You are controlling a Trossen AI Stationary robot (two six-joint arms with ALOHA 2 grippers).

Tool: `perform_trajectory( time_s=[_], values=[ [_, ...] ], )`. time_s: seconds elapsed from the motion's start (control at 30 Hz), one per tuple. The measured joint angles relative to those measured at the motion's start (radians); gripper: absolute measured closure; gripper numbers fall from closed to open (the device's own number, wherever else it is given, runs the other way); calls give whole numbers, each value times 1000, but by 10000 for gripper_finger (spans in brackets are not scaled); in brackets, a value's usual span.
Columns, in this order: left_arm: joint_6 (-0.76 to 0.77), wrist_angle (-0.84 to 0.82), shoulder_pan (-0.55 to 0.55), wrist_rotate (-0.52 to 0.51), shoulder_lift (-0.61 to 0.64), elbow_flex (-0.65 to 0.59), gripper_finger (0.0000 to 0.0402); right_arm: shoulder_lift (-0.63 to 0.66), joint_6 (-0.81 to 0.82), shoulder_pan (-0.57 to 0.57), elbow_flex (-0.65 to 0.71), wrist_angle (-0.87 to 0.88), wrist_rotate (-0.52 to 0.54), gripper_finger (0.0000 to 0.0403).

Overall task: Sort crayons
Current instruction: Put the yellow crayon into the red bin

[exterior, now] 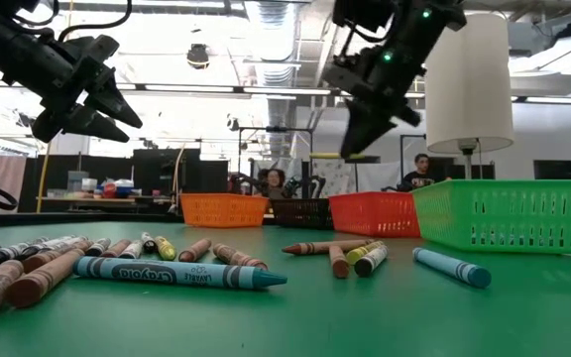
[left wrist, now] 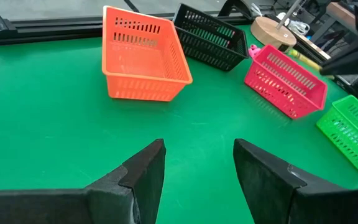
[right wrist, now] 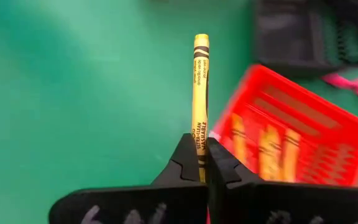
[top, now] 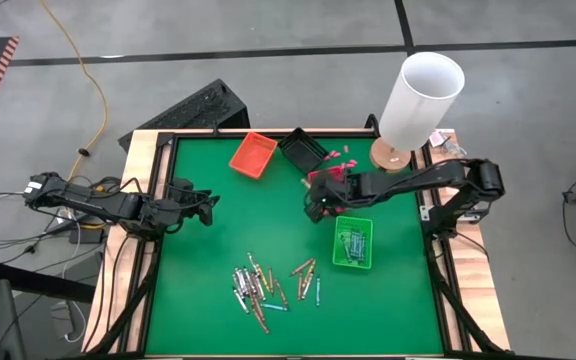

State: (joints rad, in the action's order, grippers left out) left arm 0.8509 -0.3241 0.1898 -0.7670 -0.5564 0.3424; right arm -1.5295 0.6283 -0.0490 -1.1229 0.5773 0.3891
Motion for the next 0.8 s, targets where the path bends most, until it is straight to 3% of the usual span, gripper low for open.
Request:
perform_trajectory(
  time_s=[0.3,0.8],
  values=[
    [0,0,0,0,0,0,221,-5,163,-29,0,271,58,401],
    [4,0,0,0,0,0,221,-128,92,-105,0,278,-57,402]
  ],
)
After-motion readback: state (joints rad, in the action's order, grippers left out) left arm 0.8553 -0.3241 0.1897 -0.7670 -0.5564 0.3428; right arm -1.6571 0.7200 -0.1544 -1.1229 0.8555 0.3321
